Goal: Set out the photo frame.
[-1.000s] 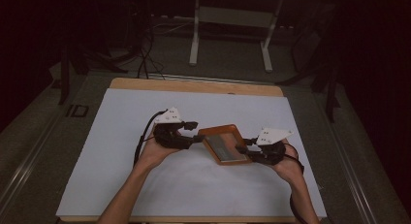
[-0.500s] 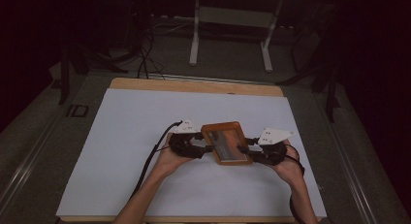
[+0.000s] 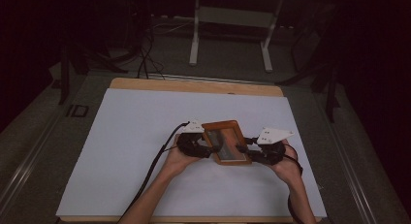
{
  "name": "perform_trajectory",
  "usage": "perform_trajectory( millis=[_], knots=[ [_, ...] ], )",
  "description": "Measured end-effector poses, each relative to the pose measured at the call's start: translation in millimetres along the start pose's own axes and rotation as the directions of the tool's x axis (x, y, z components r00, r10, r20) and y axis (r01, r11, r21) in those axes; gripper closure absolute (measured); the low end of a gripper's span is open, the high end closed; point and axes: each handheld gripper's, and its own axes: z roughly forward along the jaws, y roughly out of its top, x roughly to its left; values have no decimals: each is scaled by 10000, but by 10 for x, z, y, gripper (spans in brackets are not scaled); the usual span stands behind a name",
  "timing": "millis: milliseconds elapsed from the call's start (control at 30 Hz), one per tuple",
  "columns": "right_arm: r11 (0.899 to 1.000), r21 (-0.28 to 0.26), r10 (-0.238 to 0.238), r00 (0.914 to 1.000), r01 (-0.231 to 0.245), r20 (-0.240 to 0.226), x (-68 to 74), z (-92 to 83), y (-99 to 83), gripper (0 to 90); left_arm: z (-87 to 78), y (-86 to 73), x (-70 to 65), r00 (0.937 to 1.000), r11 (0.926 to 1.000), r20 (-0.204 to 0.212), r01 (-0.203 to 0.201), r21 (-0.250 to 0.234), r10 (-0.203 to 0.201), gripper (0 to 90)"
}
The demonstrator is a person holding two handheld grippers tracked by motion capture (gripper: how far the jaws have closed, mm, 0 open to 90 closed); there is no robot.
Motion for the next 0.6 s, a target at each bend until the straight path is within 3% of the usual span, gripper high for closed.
perform_trajectory(
  millis=[100, 233, 333, 367, 467, 533, 600],
  knots=[
    [9993, 69, 356, 9993, -357, 137, -25, 8, -10, 642, -3, 7, -20, 9999, 10000, -159, -21, 37, 22, 428],
    [9958, 198, 894, 9957, -899, 243, -68, 5, -33, 630, -16, 19, -35, 9999, 9999, 0, 126, -116, -126, 489],
    [9942, 298, 1026, 9942, -1036, 320, -78, 3, -45, 619, -17, 22, -38, 9999, 9998, 39, 146, -143, -145, 511],
    [9934, 369, 1077, 9937, -1088, 324, -79, -3, -44, 619, -30, 24, -22, 9991, 9991, 294, 325, -267, -317, 522],
    [9928, 496, 1079, 9938, -1092, 283, -71, 2, -33, 618, -83, 41, -17, 9985, 9982, 410, 381, -464, -362, 544],
    [9920, 781, 970, 9949, -990, 293, -60, 49, -27, 612, -123, 70, -43, 10000, 9993, 21, 12, -367, -12, 545],
    [9905, 816, 1083, 9936, -1105, 311, -47, 106, -23, 608, -145, 76, -38, 10000, 9995, -51, -9, -313, 8, 545]
  ],
)
